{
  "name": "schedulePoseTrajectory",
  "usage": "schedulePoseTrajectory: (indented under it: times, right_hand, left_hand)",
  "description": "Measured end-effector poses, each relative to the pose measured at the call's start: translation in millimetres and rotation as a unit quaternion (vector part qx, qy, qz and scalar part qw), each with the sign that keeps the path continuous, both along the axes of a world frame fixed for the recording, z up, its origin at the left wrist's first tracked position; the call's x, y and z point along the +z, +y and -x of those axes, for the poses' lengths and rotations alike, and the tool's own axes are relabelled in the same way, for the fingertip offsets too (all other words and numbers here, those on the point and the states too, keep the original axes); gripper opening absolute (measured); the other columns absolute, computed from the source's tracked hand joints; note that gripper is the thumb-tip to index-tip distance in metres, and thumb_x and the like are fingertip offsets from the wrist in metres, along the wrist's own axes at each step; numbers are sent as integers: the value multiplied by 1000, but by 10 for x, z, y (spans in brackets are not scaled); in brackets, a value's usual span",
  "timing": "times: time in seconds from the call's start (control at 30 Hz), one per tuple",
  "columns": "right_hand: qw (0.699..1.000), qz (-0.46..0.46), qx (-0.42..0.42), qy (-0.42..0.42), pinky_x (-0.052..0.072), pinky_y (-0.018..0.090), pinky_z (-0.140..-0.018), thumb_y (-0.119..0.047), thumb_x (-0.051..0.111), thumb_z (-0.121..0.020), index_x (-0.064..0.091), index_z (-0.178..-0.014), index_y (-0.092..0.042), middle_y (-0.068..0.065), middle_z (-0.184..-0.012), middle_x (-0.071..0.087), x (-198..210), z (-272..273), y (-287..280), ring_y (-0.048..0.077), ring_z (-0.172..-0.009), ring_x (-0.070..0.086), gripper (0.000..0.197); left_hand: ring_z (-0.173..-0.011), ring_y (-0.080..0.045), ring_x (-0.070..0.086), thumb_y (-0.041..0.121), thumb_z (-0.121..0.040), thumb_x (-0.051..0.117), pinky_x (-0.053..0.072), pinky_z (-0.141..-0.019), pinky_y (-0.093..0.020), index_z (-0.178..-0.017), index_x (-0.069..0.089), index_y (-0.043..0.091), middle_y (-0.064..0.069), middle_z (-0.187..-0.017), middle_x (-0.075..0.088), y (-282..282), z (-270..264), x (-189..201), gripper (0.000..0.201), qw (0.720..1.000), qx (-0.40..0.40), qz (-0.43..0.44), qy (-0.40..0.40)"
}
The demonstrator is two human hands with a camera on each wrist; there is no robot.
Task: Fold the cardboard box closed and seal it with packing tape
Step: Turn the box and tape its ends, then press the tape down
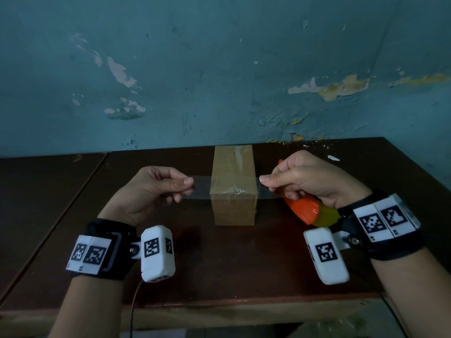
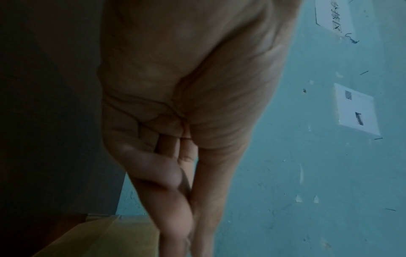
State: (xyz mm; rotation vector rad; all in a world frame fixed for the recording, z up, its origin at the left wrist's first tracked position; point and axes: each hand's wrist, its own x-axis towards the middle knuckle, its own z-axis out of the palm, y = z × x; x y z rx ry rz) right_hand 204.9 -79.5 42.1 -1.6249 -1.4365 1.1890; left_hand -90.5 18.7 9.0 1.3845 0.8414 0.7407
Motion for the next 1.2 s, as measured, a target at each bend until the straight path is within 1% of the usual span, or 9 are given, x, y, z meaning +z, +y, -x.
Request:
schedulePoseTrajectory:
  times: [0.2, 0.33, 0.43, 0.6, 0.8, 0.9, 0.97, 1.1, 1.2]
  right_hand:
    - [1000, 1, -13, -10, 35, 22, -48, -24, 78, -86, 71, -73, -2, -1, -43, 45, -16, 8, 19, 11, -41, 42, 27]
    - [1000, 5, -19, -4, 37, 18, -44, -22, 77, -87, 70, -73, 1, 2, -45, 41, -11, 8, 19, 11, -41, 39, 27]
    - [1000, 9, -18, -8, 37, 19, -46, -21, 76, -88, 69, -72, -1, 1, -45, 41, -12, 3, 25, 10, -40, 39, 27]
    - [1000, 13, -23, -14, 36, 17, -41, -18, 75, -89, 69, -72, 1, -1, -44, 43, -42, 17, 53, 8, -39, 39, 26]
    - [999, 18, -19, -24, 35, 17, -40, -17, 76, -88, 68, -69, 0, 0, -45, 41, -69, 24, 77, 8, -38, 38, 27]
    - [999, 20, -22, -39, 35, 16, -39, -18, 76, -89, 68, -71, 1, -2, -42, 44, -89, 28, 91, 7, -36, 40, 28]
    - [998, 19, -25, -57, 36, 19, -42, -20, 75, -90, 69, -70, 0, -4, -40, 46, -118, 27, 113, 7, -36, 41, 29]
    - [995, 10, -25, -91, 40, 28, -53, -25, 75, -91, 71, -65, -6, 0, -42, 47, -194, 39, 165, 13, -40, 44, 33]
    - [994, 16, -24, -104, 41, 31, -59, -27, 73, -93, 70, -65, -8, -1, -39, 45, -228, 53, 199, 14, -40, 46, 34]
  left_hand:
    - [-47, -3, 57, 54, -29, 101, 41, -43, -11, -68, 79, 14, -4, -65, 71, 0, 8, -7, 61, 1000, -5, 10, -2]
    - [-47, -3, 57, 53, -29, 101, 41, -43, -11, -70, 80, 13, -5, -66, 72, 7, -1, -12, 61, 1000, -7, 12, -4]
    - [-48, -3, 58, 52, -29, 102, 42, -43, -11, -71, 80, 13, -5, -67, 73, 14, -8, -25, 61, 1000, -7, 16, -4]
    - [-48, -3, 59, 53, -29, 102, 43, -44, -11, -71, 80, 13, -5, -68, 73, 28, 1, -22, 62, 1000, -13, 18, -2]
    - [-49, -4, 59, 52, -28, 102, 45, -44, -12, -72, 81, 13, -6, -70, 73, 38, 11, -49, 62, 999, -22, 27, 14]
    - [-50, -5, 59, 51, -25, 102, 45, -44, -12, -71, 80, 12, -8, -70, 73, 42, -9, -74, 65, 999, -18, 30, 28]
    - [-50, -5, 60, 51, -25, 103, 46, -44, -12, -71, 80, 11, -8, -71, 73, 50, -21, -98, 65, 999, -18, 32, 35]
    - [-54, -6, 62, 50, -28, 102, 47, -47, -13, -72, 80, 12, -8, -74, 74, 48, -59, -143, 62, 997, -27, 49, 51]
    - [-55, -6, 63, 42, -41, 100, 47, -48, -13, -71, 80, 13, -7, -73, 74, 27, -130, -176, 46, 995, -31, 63, 70]
